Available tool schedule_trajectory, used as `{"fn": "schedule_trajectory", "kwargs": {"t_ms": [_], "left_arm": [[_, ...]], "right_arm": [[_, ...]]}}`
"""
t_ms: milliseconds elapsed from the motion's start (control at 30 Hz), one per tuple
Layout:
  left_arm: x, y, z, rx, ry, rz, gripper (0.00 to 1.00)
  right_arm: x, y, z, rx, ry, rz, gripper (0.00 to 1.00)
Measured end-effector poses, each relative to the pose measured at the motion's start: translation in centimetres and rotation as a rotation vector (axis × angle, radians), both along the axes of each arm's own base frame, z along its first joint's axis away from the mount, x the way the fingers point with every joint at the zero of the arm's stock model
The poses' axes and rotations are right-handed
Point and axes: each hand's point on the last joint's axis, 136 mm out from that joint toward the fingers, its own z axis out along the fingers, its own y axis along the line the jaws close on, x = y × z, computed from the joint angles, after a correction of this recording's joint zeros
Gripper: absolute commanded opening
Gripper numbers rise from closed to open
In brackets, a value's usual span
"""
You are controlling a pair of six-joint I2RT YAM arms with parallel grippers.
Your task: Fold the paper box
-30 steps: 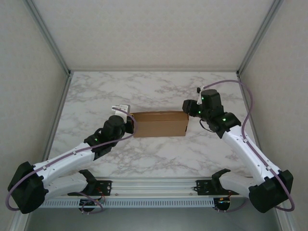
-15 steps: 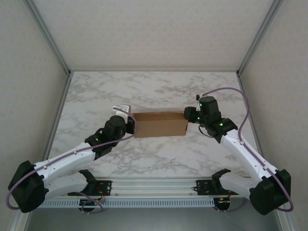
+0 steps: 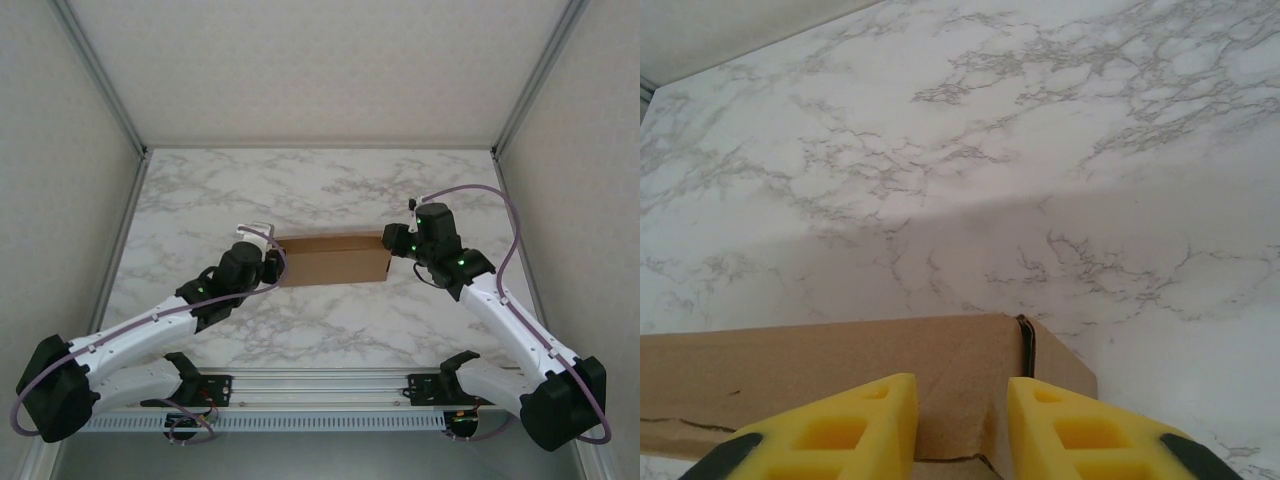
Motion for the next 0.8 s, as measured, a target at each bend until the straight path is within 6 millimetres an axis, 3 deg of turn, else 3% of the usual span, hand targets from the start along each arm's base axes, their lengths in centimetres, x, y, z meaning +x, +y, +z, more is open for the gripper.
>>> {"fn": "schedule_trajectory", "kwargs": {"t_ms": [133,333,467,567,667,800], "left_arm": [[-1.1,-0.7,1.5,-0.032,0.010,-0.067,0.52],[-2.0,-1.7,6.1,-0.095,-0.033,-0.156,0.55],[-1.2,-1.1,8.1,-0.176,-0.028,-0.107,0.56],[0.5,-0.3,7.8,-0.246,0.040,-0.036,0.54],[2.0,-0.5,5.6,-0.293,0.140,0.009,0.52],[1.9,-1.1,2.7,-0.332,0.238,0.025,0.47]], "right_arm": [[0.1,0.0,-0.1,0.005,-0.004,-0.003,0.30],[0.1,0.0,-0.2,0.013,-0.010,-0.007,0.31],[0.1,0.0,-0.2,0.016,-0.011,-0.008,0.31],[0.1,0.0,-0.2,0.016,-0.012,-0.008,0.31],[0.1,0.0,-0.2,0.016,-0.012,-0.008,0.32],[0.1,0.0,-0.2,0.016,-0.012,-0.008,0.32]]}}
